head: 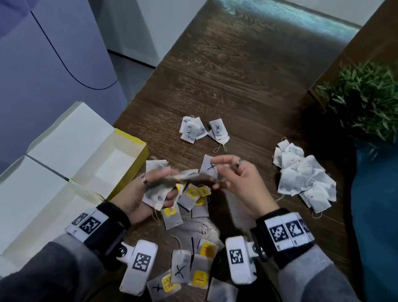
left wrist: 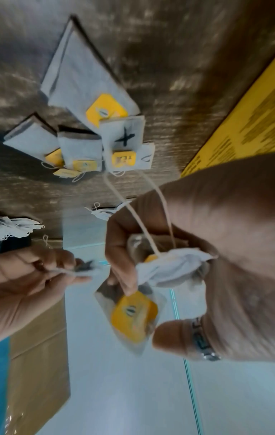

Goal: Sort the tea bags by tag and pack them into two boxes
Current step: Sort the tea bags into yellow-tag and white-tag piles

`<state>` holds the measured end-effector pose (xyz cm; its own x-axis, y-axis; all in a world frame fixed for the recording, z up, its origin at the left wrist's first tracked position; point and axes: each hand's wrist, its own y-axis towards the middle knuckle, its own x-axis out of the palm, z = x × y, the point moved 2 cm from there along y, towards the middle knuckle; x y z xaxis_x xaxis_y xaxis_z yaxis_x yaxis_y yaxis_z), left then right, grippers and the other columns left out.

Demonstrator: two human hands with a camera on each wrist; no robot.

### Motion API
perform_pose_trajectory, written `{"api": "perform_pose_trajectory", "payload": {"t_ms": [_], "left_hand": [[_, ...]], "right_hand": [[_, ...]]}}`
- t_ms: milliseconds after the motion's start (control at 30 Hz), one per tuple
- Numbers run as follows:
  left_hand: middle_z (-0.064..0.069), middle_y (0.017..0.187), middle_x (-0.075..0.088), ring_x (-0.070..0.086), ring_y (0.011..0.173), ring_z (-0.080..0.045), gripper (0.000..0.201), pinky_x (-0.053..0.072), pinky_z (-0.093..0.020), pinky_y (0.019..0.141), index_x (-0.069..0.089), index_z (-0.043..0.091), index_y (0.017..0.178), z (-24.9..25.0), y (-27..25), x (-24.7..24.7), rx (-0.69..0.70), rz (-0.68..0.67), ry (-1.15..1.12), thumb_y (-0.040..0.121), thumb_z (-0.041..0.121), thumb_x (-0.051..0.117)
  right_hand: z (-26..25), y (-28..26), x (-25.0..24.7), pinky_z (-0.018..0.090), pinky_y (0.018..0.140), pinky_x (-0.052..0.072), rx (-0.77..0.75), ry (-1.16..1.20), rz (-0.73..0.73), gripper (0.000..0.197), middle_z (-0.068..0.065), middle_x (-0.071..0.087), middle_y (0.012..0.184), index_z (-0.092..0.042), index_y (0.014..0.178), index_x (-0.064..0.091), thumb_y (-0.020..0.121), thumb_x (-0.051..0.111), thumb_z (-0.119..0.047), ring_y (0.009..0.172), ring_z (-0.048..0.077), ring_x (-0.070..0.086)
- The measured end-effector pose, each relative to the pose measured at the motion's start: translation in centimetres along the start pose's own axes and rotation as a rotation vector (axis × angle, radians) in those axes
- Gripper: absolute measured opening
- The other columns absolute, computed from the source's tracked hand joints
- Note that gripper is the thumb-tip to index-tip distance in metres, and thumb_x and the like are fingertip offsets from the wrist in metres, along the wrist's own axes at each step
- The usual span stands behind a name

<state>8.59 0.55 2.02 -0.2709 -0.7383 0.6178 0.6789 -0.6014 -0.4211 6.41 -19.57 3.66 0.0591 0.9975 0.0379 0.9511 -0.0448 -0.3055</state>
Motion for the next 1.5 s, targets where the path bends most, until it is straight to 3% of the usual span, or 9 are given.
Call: {"api": "perform_pose_trajectory", "payload": {"t_ms": [200,333,500,633,833,1033,1200,1333,1500], "left_hand": [[-0.009,0.078,0.066,0.064,0.055,-0.011,0.018,0.051,-0.022,0.047,0.065,0.010,0.101,1.2,6.9,1.1,-0.049,0.332,0.228,0.084,0.004,0.062],[-0.009,0.087,0.068,0.068,0.060,-0.012,0.019,0.057,-0.025,0.052,0.059,0.012,0.110,2.7,11.8,0.5,-0.041,0.370,0.167,0.093,0.010,0.052],[-0.012,0.102,0.066,0.064,0.089,-0.021,0.028,0.057,-0.035,0.071,0.052,0.001,0.122,3.5,14.6,-2.0,-0.034,0.475,0.160,0.096,0.012,0.047],[0.000,0.094,0.064,0.059,0.089,-0.014,0.020,0.049,-0.021,0.069,0.060,0.015,0.111,4.0,14.9,-3.1,-0.007,0.423,0.421,0.095,0.013,0.048],[0.003,0.151,0.030,0.029,0.138,-0.013,0.070,0.026,-0.035,0.115,0.020,0.026,0.148,4.7,13.1,-3.6,0.150,0.410,0.886,0.090,0.022,0.059],[-0.005,0.139,0.046,0.050,0.118,-0.019,0.048,0.045,-0.027,0.090,0.044,0.022,0.135,4.1,8.8,-1.3,0.182,0.436,1.045,0.090,0.014,0.058],[0.001,0.114,0.059,0.054,0.103,-0.012,0.026,0.042,-0.024,0.086,0.058,0.017,0.116,3.0,5.5,-1.0,0.127,0.386,1.087,0.091,0.009,0.055],[-0.004,0.097,0.060,0.058,0.097,-0.019,0.032,0.045,-0.028,0.083,0.053,0.010,0.121,1.6,4.1,-3.0,-0.035,0.410,1.200,0.089,0.008,0.056],[-0.011,0.117,0.050,0.051,0.110,-0.024,0.067,0.043,-0.030,0.090,0.043,0.016,0.129,-1.0,3.5,-3.5,-0.150,0.360,1.392,0.073,0.027,0.077]], "right_hand": [[1.5,6.8,-2.3,0.015,0.058,0.043,0.012,-0.396,0.121,0.025,-0.005,0.060,0.079,-0.013,0.107,0.066,0.090,0.050,-0.004,0.061,0.006,0.050],[1.2,10.3,-2.2,0.009,0.054,0.036,0.033,-0.440,0.095,0.030,-0.008,0.058,0.079,-0.020,0.110,0.064,0.088,0.052,-0.003,0.050,-0.009,0.051],[3.0,11.5,-3.4,0.033,0.103,0.040,0.106,-0.684,0.138,0.040,0.005,0.051,0.130,-0.026,0.119,0.060,0.082,0.063,-0.012,0.118,0.023,0.050],[3.0,9.5,-4.3,0.036,0.096,0.045,0.031,-0.652,0.248,0.030,0.002,0.043,0.132,-0.017,0.119,0.058,0.089,0.055,-0.014,0.109,0.014,0.051],[3.1,8.5,-4.7,0.042,0.090,0.049,-0.022,-0.868,0.279,0.028,0.001,0.058,0.123,-0.025,0.115,0.058,0.089,0.050,-0.018,0.109,0.024,0.057],[3.7,9.4,-2.3,0.042,0.091,0.048,0.118,-1.270,0.021,0.028,0.013,0.055,0.120,-0.014,0.113,0.060,0.087,0.050,-0.013,0.111,0.034,0.053],[2.2,9.8,-0.9,0.042,0.095,0.046,0.032,-1.054,0.003,0.026,0.010,0.064,0.117,-0.015,0.111,0.064,0.087,0.053,-0.016,0.110,0.029,0.057],[2.0,7.7,0.0,0.031,0.080,0.049,-0.060,-0.912,0.063,0.019,0.003,0.066,0.093,-0.019,0.101,0.065,0.088,0.052,-0.017,0.091,0.019,0.061],[4.1,5.0,1.9,0.028,0.088,0.042,0.086,-1.004,-0.286,0.041,0.002,0.055,0.111,-0.018,0.116,0.058,0.080,0.069,-0.037,0.102,0.015,0.050]]}}
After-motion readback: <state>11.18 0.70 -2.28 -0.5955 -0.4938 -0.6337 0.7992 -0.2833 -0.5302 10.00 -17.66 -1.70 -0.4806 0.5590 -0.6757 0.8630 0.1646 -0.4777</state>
